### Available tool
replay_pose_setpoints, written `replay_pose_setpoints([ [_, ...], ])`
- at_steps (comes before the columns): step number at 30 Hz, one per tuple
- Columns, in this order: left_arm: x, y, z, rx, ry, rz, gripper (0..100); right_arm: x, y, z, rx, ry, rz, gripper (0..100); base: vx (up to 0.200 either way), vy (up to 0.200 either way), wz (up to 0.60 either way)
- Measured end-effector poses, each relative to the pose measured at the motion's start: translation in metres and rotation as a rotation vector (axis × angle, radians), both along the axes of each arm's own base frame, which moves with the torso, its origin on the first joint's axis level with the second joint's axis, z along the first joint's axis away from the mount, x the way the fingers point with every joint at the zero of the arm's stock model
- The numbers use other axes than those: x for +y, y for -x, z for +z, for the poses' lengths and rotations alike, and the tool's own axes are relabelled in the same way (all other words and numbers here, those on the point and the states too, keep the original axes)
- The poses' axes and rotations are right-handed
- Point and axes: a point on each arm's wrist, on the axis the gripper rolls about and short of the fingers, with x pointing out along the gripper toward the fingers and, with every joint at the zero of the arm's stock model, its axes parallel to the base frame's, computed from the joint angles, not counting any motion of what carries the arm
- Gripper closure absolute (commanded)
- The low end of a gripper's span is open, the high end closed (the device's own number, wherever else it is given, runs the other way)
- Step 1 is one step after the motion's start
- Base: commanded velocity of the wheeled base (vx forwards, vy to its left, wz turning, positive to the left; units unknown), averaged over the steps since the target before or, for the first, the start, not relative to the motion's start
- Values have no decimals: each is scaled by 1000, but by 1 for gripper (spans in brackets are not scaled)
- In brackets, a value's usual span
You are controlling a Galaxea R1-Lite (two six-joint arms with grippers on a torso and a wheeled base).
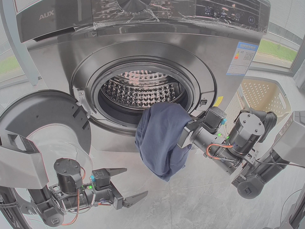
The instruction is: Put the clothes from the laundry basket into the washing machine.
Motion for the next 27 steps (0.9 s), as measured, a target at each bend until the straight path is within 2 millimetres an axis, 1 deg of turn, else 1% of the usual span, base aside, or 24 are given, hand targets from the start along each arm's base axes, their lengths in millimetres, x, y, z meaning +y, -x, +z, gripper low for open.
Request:
replay_pose_setpoints([
  [3, -5, -7, 5, -16, 33, 6, 0, 1, 1, -1, 1, 2, 4, 100, 0, 0, 0],
  [8, -19, -26, 16, -52, 118, 11, 0, 7, 3, -3, 4, 8, 21, 100, 0, 0, 0],
  [10, -23, -31, 17, -57, 139, 9, 0, 10, 5, -4, 6, 10, 31, 100, 0, 0, 0],
  [15, -38, -44, 13, -62, 160, -9, 0, 18, 7, -6, 7, 11, 49, 100, 0, 0, 0],
  [20, -53, -51, 9, -62, 178, -29, 0, 22, 7, -8, 9, 13, 58, 100, 0, 0, 0],
  [27, -63, -61, 8, -64, 212, -20, 0, 24, 9, -10, 15, 12, 44, 100, 0, 0, 0],
])
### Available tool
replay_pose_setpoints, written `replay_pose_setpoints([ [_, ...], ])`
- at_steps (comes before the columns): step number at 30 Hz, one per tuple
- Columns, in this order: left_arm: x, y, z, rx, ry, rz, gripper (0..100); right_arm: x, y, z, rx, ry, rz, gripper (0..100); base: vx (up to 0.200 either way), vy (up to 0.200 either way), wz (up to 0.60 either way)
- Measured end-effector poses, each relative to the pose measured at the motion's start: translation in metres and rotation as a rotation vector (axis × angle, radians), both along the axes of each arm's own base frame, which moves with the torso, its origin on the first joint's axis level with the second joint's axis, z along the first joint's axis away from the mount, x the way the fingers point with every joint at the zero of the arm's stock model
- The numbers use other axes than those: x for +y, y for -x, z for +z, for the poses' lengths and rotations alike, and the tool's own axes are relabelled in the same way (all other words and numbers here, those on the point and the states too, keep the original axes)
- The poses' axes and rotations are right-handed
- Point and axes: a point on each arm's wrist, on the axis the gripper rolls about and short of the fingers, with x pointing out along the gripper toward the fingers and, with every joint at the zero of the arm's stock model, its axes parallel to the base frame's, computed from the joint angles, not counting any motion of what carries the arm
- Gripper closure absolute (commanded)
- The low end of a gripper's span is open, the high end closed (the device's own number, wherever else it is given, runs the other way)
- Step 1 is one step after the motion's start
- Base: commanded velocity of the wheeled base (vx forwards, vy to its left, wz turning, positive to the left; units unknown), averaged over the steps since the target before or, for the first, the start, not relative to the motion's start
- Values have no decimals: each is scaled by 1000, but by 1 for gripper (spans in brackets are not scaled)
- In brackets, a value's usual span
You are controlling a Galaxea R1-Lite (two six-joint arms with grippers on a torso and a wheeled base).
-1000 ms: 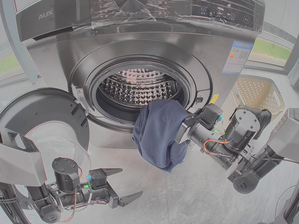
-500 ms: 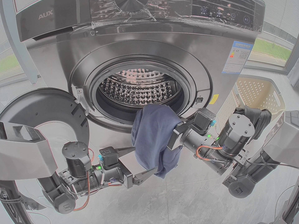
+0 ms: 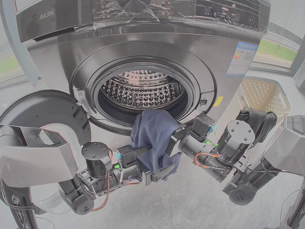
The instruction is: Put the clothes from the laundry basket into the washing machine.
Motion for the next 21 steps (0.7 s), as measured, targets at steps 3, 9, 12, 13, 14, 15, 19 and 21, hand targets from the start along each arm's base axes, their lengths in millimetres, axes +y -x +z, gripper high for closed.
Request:
replay_pose_setpoints([
  [3, -2, -5, -1, 6, 16, 7, 0, 2, 3, -1, 5, 2, 4, 100, 0, 0, 0],
  [9, -5, -17, -9, 4, 13, 54, 0, 6, 11, 2, 6, 2, 25, 100, 0, 0, 0],
  [12, -7, -23, -13, 1, 12, 77, 0, 6, 14, 5, 3, -1, 30, 100, 0, 0, 0],
  [13, -7, -25, -14, 0, 11, 83, 0, 6, 15, 6, 1, -3, 32, 100, 0, 0, 0],
  [14, -7, -27, -15, -2, 12, 89, 0, 5, 17, 7, 0, -5, 36, 100, 0, 0, 0],
  [15, -7, -29, -15, -4, 13, 95, 0, 5, 18, 8, -1, -6, 37, 100, 0, 0, 0],
  [19, -8, -36, -16, -13, 21, 119, 0, 3, 22, 11, -5, -10, 42, 100, 0, 0, 0],
  [21, -9, -38, -18, -14, 21, 124, 0, 3, 23, 14, -10, -15, 45, 100, 0, 0, 0],
])
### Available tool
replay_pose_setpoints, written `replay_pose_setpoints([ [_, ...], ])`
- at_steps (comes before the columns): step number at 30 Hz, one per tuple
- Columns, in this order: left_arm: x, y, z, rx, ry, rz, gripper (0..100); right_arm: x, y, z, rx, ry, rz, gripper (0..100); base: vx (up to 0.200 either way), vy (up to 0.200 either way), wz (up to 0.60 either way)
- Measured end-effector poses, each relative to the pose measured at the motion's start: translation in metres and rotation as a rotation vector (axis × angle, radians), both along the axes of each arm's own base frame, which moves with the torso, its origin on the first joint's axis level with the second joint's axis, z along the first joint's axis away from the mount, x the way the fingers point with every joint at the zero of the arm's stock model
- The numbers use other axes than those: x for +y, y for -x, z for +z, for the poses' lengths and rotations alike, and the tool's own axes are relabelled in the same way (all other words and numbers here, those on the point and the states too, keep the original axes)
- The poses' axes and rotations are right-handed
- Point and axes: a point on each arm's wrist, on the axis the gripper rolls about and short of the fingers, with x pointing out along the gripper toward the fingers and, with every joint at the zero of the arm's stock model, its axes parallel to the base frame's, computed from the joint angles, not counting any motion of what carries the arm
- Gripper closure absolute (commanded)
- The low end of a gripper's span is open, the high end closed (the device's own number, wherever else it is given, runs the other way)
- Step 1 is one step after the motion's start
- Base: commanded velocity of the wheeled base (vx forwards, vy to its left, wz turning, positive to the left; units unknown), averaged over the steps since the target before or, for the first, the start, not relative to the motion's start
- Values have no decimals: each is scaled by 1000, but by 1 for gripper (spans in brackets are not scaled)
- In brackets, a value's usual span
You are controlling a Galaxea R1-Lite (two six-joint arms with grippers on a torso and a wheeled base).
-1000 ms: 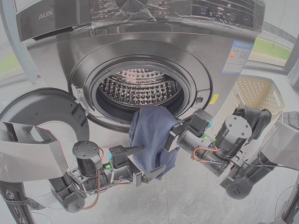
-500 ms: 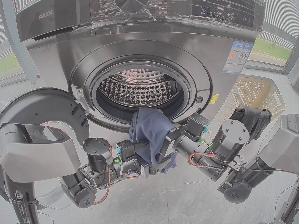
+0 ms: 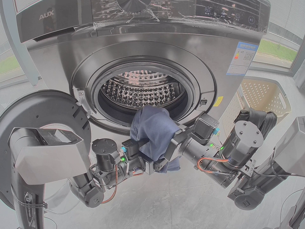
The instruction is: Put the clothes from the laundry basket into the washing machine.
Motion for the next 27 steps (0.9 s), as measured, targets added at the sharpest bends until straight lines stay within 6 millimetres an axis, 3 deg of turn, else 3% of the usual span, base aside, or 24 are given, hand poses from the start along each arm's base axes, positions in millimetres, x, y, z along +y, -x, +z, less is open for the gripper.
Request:
replay_pose_setpoints([
  [16, -9, -15, -5, -25, 17, 49, 0, 2, 7, 6, -9, -14, 19, 100, 0, 0, 0],
  [17, -9, -16, -6, -26, 18, 57, 100, 2, 7, 6, -9, -15, 20, 100, 0, 0, 0],
  [27, -9, -25, -2, -46, 36, 108, 100, 0, 7, 5, -5, -15, 7, 100, 0, 0, 0],
])
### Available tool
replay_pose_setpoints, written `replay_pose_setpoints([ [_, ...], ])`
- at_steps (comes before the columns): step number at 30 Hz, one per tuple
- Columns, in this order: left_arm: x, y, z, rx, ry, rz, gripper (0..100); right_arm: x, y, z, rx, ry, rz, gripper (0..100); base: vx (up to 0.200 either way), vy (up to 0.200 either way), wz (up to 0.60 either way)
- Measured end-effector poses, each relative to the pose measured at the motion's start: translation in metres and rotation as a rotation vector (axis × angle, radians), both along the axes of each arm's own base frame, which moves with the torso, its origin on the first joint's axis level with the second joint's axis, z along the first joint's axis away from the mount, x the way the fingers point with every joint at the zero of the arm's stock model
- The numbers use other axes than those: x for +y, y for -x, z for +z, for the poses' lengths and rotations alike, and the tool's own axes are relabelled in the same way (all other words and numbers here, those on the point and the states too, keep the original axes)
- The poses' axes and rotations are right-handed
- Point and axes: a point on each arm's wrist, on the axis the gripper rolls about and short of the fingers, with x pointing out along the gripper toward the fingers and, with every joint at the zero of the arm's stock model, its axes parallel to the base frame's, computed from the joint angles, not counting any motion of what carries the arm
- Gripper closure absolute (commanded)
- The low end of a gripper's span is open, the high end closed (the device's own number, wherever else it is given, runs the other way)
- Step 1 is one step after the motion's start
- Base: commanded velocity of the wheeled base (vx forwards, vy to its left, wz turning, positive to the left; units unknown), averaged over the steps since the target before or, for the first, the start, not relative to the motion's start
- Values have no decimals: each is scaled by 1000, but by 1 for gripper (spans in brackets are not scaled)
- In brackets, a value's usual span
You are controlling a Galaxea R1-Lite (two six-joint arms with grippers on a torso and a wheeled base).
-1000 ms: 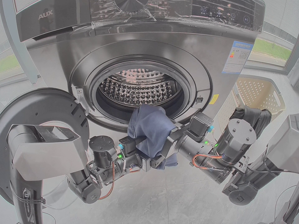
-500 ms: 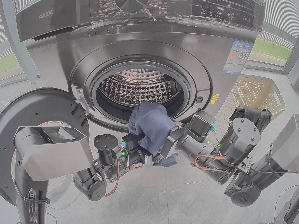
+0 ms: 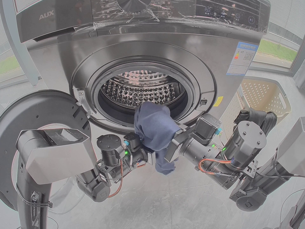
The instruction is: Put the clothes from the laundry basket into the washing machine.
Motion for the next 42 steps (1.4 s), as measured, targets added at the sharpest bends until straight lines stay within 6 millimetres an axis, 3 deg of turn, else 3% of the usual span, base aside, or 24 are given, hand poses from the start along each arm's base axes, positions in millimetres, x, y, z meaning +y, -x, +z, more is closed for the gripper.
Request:
replay_pose_setpoints([
  [10, 14, -3, 20, -17, 50, 48, 100, -20, -9, -1, 18, -7, -63, 100, 0, 0, 0],
  [19, 30, 24, 42, -3, 59, 52, 100, -42, -30, -5, 34, -4, -153, 100, 0, 0, 0],
  [25, 39, 50, 60, -8, 64, 36, 100, -40, -32, -14, 55, 16, -154, 100, 0, 0, 0],
  [31, 48, 74, 80, -22, 96, 15, 100, -33, -25, -36, 112, 78, -121, 100, 0, 0, 0],
  [42, 54, 84, 98, -58, 140, 11, 100, -18, -14, -51, 141, 121, -64, 100, 0, 0, 0],
])
